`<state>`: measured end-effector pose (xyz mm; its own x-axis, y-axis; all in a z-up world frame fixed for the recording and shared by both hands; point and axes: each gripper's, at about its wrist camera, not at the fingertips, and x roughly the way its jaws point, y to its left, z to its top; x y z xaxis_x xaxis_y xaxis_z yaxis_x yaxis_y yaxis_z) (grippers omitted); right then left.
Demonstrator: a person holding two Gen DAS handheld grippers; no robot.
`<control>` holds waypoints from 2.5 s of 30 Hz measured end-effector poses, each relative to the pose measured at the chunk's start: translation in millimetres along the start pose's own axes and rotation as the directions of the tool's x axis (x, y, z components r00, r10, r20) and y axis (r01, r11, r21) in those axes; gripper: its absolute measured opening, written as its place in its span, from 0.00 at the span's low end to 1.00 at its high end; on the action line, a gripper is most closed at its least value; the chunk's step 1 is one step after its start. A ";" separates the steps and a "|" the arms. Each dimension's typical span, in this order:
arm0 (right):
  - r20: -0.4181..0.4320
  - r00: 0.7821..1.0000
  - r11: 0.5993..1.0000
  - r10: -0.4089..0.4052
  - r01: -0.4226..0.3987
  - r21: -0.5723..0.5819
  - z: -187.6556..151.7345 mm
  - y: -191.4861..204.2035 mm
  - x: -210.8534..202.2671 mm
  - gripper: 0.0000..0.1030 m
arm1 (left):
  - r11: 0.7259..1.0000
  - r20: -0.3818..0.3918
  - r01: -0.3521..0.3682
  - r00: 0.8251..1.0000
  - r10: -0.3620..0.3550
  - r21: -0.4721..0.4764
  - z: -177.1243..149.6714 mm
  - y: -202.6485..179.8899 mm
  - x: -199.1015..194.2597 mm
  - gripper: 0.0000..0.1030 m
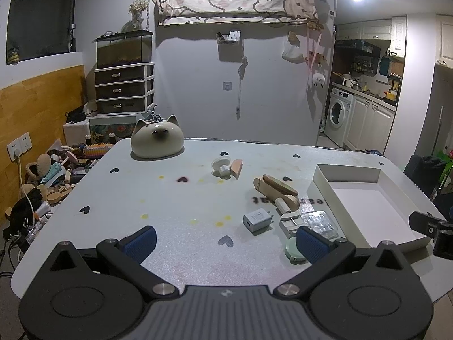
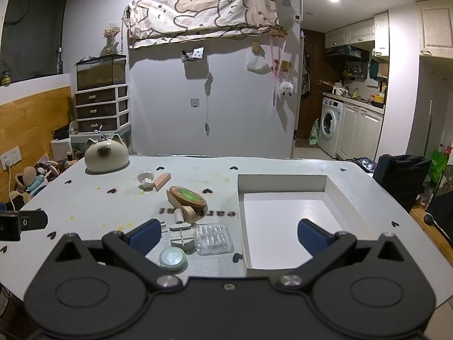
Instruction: Organize rigid objects
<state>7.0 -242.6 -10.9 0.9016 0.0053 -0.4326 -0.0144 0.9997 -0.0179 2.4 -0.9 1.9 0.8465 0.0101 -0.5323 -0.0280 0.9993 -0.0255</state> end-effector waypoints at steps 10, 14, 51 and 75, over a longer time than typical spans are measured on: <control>-0.005 1.000 1.000 -0.002 0.002 0.009 -2.3 -2.7 -0.7 1.00 | 1.000 0.002 0.005 1.000 -0.005 0.002 -2.8 -1.1 1.5 1.00; -0.008 1.000 1.000 -0.001 0.001 0.011 -1.5 -4.3 -1.7 1.00 | 1.000 0.001 0.006 1.000 -0.006 0.004 -3.6 -2.5 1.9 1.00; -0.008 1.000 1.000 0.001 -0.001 0.013 -1.5 -6.2 -3.6 1.00 | 1.000 -0.003 0.010 1.000 -0.010 0.003 -2.8 -2.6 4.2 1.00; 0.039 0.999 1.000 0.029 -0.030 0.006 28.0 -44.4 21.4 1.00 | 0.998 -0.007 -0.050 0.999 0.050 -0.034 18.5 -36.8 16.4 1.00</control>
<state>39.1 -286.3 5.9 0.9169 0.0354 -0.3976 -0.0386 0.9993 -0.0001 27.2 -36.9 9.7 0.8403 0.0600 -0.5388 -0.0885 0.9957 -0.0271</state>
